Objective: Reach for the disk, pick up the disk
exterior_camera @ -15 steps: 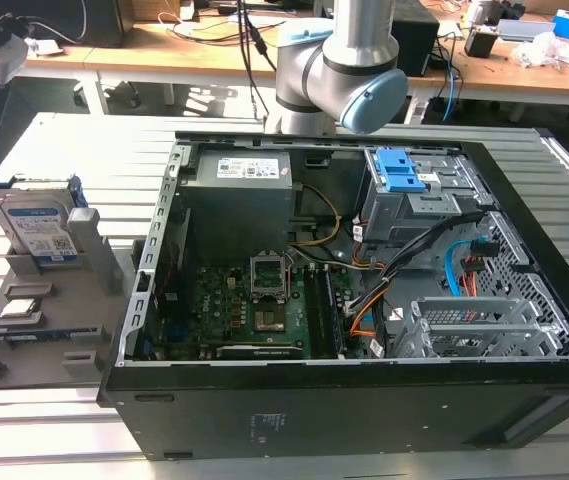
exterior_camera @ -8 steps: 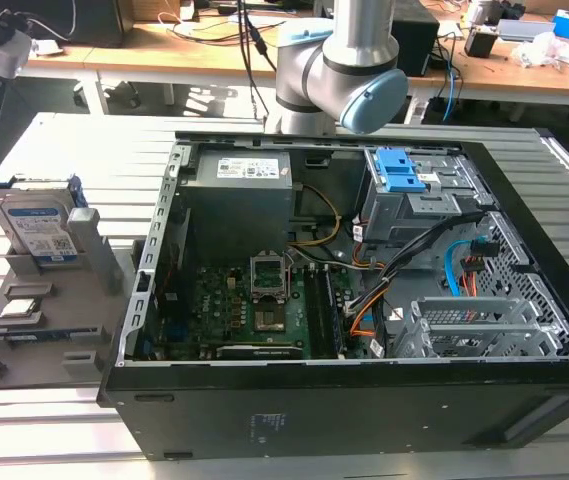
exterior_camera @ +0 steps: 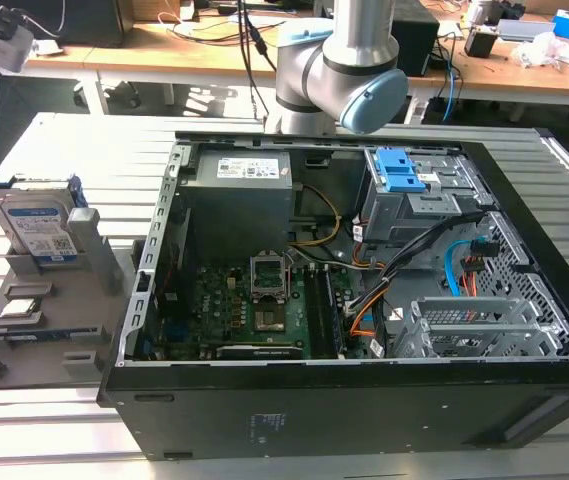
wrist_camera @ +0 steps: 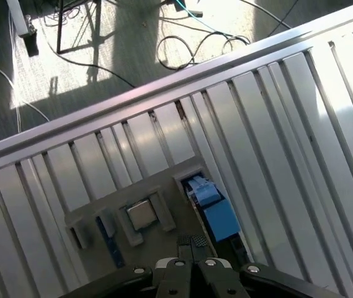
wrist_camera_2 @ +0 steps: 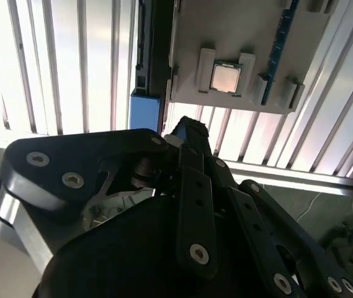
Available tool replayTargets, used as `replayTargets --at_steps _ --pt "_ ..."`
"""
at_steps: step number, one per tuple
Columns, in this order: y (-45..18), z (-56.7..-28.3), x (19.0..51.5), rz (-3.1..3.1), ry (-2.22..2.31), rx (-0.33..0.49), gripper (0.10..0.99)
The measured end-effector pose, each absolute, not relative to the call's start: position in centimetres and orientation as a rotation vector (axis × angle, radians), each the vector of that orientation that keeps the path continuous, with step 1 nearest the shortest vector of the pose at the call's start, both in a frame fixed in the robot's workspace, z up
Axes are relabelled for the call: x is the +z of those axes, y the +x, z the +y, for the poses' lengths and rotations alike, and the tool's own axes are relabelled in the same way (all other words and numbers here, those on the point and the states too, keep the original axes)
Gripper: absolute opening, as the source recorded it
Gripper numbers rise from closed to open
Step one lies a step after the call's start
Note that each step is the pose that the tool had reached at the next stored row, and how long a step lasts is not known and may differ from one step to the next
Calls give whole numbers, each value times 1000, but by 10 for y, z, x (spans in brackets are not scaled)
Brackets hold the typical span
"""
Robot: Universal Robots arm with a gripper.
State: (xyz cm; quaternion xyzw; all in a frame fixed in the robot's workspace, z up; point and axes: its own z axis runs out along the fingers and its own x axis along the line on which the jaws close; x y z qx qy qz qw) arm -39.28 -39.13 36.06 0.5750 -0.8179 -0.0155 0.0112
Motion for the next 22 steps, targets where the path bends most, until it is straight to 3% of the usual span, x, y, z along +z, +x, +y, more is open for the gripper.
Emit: replayTargets --at_steps 22 --pt "-393 -391 361 -2177 2226 -41 106"
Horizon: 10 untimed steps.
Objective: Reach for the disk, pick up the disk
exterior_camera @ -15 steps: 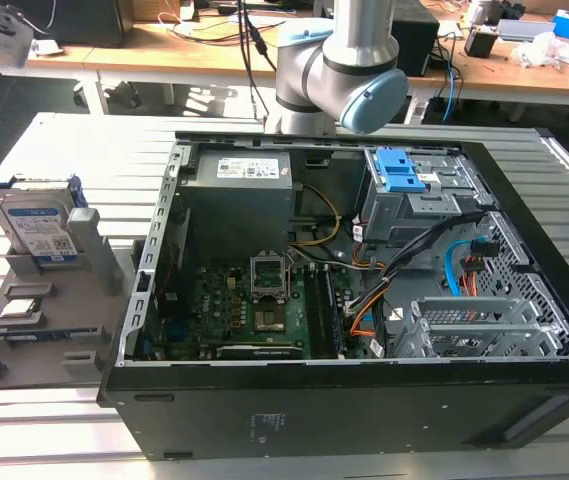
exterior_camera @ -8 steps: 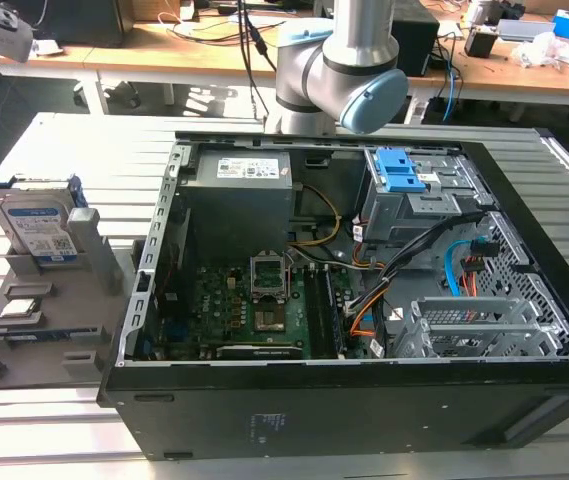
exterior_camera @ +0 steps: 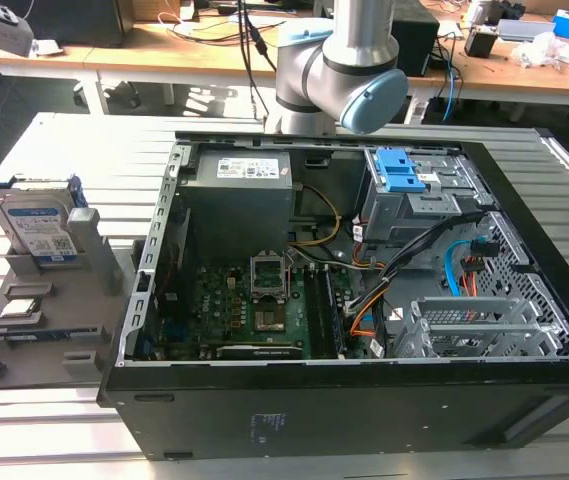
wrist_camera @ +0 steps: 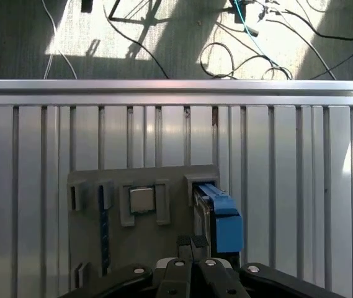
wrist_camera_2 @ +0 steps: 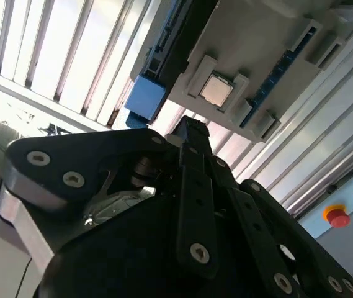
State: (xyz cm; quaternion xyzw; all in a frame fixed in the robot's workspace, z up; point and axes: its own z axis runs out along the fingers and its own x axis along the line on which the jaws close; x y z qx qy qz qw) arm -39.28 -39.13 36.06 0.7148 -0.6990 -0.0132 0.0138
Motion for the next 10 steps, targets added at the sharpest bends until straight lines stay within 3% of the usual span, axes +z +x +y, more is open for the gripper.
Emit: replayTargets --at_steps 10 --pt "-393 -391 361 -1999 2385 -38 106"
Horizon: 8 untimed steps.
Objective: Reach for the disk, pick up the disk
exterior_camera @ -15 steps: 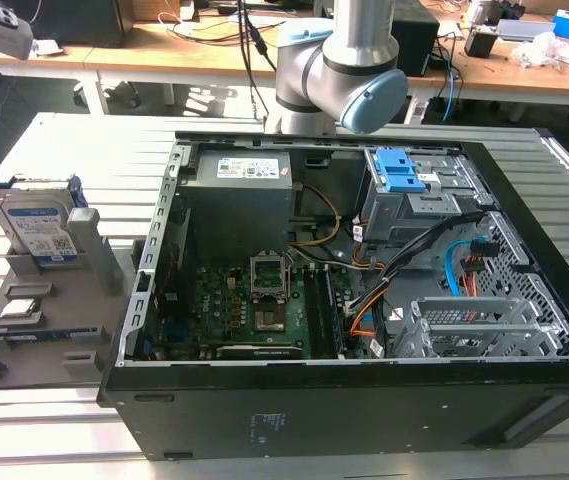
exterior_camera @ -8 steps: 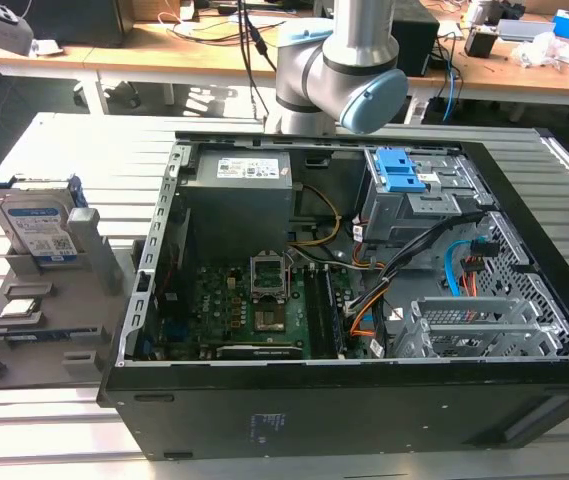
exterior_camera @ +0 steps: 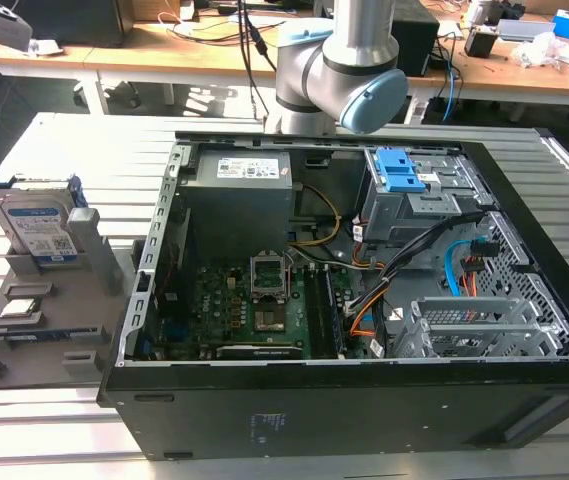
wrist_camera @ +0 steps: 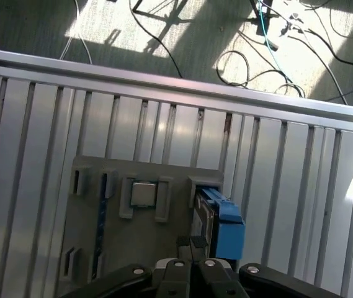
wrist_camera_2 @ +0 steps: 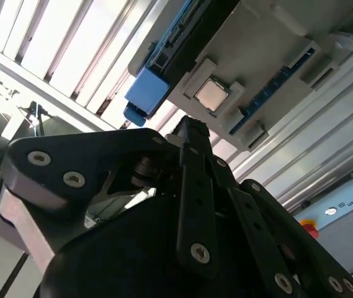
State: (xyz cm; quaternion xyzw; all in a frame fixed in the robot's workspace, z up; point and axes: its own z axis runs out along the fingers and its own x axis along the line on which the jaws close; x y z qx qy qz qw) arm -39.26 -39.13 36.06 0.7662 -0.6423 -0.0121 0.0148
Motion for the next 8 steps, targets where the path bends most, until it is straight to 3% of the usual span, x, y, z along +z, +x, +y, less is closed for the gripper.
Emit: replayTargets --at_steps 8 --pt "-393 -391 361 -1827 2517 -34 106"
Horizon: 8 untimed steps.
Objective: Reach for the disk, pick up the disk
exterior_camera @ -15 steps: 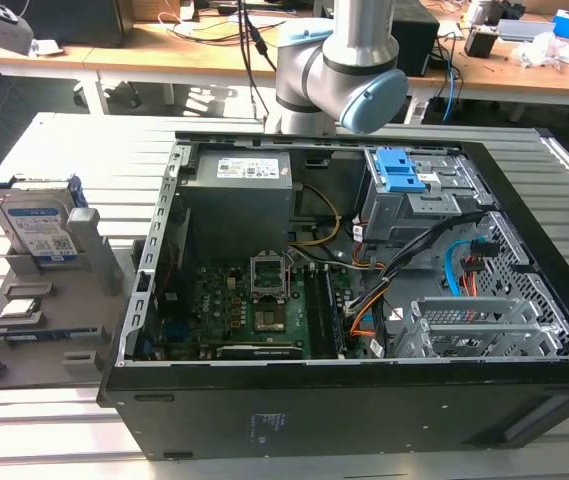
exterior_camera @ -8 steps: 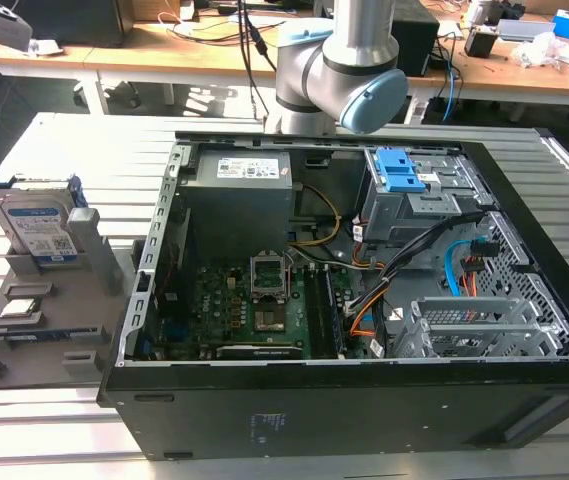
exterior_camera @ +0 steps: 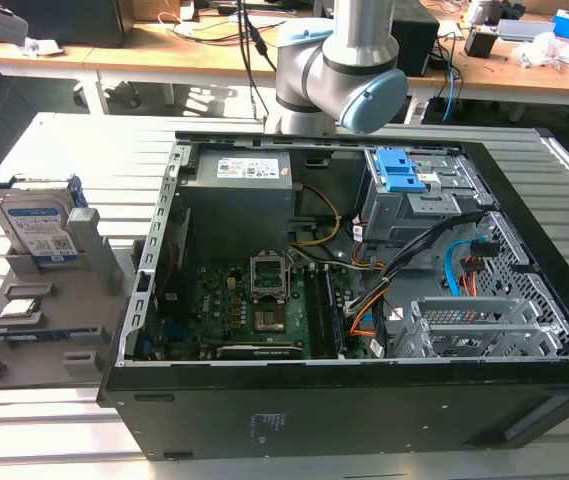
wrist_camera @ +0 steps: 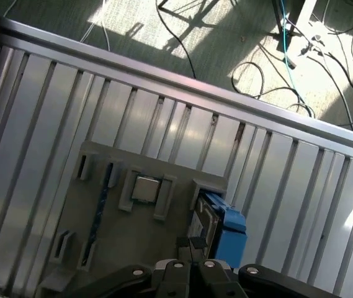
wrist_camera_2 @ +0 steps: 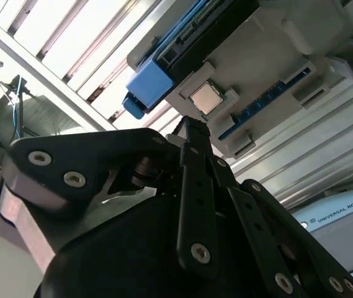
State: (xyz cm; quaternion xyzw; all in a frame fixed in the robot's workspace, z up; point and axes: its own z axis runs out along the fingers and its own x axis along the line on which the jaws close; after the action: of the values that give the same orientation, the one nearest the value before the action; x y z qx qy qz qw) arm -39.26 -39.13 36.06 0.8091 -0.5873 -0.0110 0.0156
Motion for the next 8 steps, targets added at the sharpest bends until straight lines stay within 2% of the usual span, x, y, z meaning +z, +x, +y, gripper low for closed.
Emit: replayTargets --at_steps 8 --pt "-393 -391 360 -1915 2450 -35 106"
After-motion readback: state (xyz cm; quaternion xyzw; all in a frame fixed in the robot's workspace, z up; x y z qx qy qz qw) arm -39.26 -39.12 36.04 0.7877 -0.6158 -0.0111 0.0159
